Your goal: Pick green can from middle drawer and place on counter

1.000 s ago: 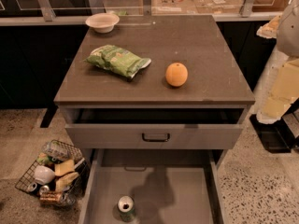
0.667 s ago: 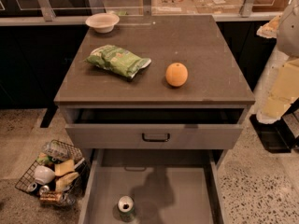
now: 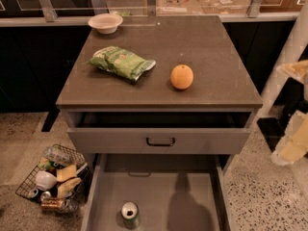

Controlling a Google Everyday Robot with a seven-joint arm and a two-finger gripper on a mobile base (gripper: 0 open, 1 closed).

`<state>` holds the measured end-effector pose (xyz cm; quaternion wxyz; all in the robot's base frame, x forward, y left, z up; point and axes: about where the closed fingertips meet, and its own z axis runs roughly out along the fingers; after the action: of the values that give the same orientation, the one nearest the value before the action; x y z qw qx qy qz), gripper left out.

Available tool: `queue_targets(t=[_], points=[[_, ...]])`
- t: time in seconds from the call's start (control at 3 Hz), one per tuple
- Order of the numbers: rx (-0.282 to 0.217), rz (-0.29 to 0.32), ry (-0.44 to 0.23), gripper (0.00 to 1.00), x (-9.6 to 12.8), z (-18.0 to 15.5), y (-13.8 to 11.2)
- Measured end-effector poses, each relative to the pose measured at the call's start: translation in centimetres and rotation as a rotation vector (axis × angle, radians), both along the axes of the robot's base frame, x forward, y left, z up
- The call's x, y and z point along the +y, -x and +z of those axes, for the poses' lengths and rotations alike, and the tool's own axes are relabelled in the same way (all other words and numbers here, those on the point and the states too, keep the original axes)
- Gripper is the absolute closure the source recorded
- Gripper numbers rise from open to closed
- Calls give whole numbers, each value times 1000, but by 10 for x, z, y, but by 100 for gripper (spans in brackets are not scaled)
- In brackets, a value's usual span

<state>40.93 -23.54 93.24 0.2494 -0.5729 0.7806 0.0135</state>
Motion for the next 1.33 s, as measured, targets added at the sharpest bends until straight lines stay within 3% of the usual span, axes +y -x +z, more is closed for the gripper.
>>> queue_targets(t=[0.67, 1.0, 1.33], points=[[-66, -52, -275, 0, -17, -103, 56], [-96, 18, -430, 0, 5, -127, 67], [-136, 63, -424, 0, 8, -123, 65]])
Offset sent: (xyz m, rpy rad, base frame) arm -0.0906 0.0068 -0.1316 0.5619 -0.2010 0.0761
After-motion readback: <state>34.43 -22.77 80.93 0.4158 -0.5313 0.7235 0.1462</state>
